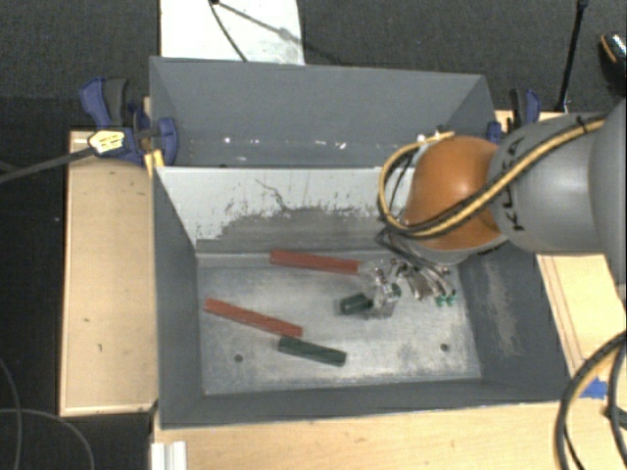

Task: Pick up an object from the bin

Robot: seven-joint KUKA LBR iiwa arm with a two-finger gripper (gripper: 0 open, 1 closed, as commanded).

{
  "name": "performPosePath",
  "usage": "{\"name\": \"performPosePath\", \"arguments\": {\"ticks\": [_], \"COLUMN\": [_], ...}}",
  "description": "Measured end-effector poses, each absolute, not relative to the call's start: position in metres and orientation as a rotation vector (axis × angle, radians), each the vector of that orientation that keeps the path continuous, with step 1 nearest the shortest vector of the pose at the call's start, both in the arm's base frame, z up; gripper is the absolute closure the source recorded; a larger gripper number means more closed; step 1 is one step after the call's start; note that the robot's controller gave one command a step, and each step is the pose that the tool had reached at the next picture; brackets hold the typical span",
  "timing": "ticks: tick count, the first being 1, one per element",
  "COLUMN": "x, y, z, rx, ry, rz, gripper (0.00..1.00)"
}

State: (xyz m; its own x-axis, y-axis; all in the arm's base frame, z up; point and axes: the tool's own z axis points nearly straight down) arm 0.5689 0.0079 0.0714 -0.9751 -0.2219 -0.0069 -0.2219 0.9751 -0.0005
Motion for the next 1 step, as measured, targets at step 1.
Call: {"name": "performPosePath", "arguments": {"ticks": [1], "x": [0.5785], "y": [0.0608], "z": [0.2085], "rx": [-0.412], "ry": [3.102], "rz": [0.002], "gripper": [1.0]}}
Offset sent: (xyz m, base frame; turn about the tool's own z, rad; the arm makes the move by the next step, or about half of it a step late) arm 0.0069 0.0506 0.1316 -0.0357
